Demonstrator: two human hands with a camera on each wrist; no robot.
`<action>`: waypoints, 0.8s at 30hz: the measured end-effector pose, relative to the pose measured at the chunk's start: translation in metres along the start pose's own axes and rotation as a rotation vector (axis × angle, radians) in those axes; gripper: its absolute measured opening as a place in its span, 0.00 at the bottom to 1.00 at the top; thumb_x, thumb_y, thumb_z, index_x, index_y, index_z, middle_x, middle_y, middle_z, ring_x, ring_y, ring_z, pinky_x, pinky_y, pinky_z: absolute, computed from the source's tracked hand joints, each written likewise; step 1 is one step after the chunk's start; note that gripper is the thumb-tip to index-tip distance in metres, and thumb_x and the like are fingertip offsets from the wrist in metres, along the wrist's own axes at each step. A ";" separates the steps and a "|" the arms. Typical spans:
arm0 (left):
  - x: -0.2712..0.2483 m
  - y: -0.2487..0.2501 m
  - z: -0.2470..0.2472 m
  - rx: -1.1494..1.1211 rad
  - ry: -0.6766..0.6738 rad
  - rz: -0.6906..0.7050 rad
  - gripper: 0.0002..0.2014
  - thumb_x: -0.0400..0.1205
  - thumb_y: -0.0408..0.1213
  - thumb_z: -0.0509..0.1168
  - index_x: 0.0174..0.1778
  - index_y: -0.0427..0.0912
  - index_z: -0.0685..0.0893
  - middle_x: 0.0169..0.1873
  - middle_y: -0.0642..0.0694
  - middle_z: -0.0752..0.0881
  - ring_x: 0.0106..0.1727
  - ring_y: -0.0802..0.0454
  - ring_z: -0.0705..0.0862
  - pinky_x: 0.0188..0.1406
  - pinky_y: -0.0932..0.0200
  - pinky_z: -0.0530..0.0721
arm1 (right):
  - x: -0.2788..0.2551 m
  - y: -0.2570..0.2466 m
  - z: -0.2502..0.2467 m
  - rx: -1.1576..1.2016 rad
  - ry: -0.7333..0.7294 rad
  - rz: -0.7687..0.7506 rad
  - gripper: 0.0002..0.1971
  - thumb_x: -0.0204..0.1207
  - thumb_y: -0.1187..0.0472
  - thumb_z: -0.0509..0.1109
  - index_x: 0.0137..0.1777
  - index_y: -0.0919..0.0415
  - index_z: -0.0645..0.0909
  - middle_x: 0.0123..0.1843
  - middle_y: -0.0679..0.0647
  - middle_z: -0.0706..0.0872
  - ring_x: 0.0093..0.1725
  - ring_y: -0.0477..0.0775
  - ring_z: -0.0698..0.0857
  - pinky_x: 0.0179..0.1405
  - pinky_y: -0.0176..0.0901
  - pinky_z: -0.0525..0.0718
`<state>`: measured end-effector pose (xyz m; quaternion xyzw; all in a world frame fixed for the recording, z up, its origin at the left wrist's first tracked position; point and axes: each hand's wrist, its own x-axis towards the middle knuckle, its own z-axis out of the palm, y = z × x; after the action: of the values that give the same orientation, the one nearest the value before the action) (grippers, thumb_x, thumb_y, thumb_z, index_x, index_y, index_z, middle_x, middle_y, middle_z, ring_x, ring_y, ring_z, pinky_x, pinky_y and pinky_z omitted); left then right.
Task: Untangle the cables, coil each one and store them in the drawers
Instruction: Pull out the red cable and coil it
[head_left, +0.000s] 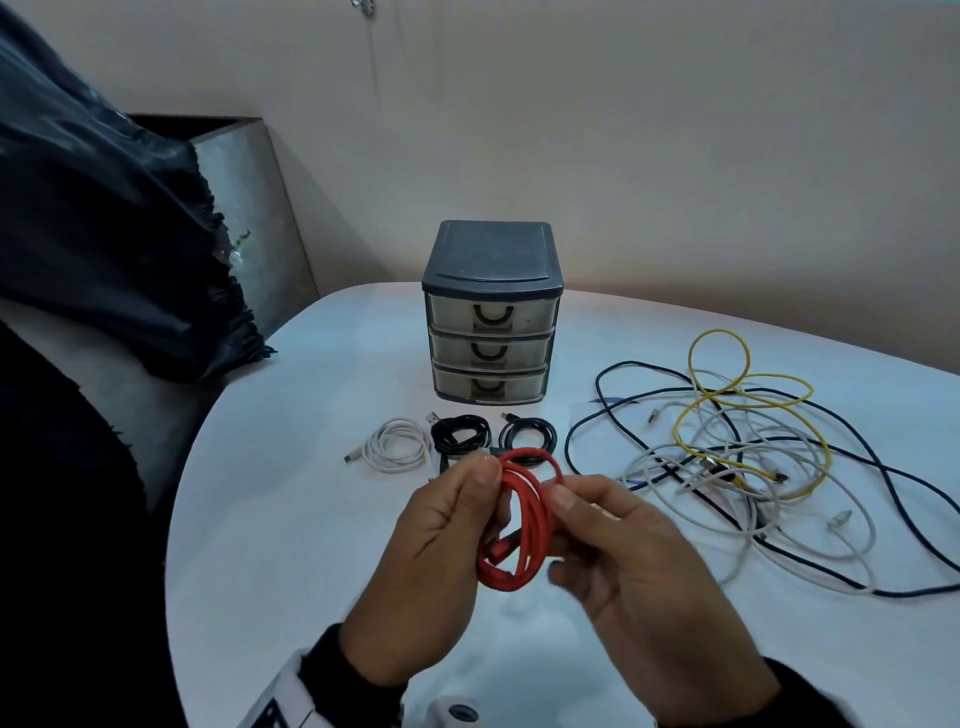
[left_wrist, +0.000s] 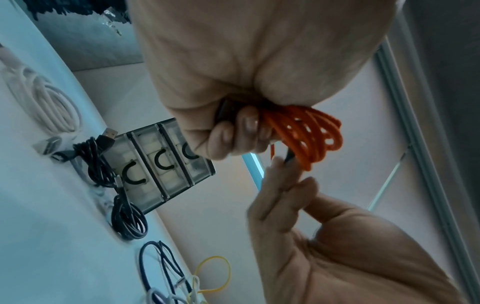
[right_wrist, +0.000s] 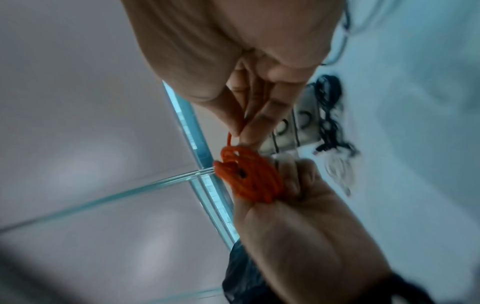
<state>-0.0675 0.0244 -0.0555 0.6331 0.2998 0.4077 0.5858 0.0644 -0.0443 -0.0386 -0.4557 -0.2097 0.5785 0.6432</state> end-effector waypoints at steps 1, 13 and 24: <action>0.000 0.000 -0.001 0.001 0.013 0.012 0.22 0.80 0.60 0.56 0.30 0.46 0.72 0.29 0.46 0.69 0.32 0.49 0.67 0.32 0.59 0.70 | 0.000 0.005 0.001 0.006 -0.059 0.050 0.04 0.65 0.65 0.79 0.37 0.62 0.87 0.36 0.61 0.89 0.34 0.50 0.88 0.29 0.37 0.84; -0.002 0.007 -0.001 0.522 0.158 0.246 0.16 0.88 0.53 0.56 0.38 0.53 0.79 0.30 0.56 0.82 0.32 0.55 0.80 0.29 0.67 0.76 | -0.004 0.019 0.013 -0.443 -0.116 -0.008 0.19 0.62 0.45 0.76 0.43 0.60 0.83 0.36 0.58 0.85 0.37 0.53 0.86 0.33 0.44 0.82; 0.003 0.005 -0.012 0.324 0.237 0.040 0.20 0.83 0.56 0.49 0.43 0.47 0.79 0.31 0.60 0.80 0.35 0.60 0.78 0.34 0.67 0.76 | -0.017 0.017 0.019 -0.586 -0.053 -0.195 0.14 0.80 0.65 0.70 0.58 0.45 0.77 0.28 0.57 0.86 0.25 0.53 0.85 0.25 0.35 0.78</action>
<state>-0.0766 0.0321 -0.0500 0.6723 0.4159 0.4373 0.4286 0.0356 -0.0546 -0.0384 -0.5840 -0.4270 0.4409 0.5313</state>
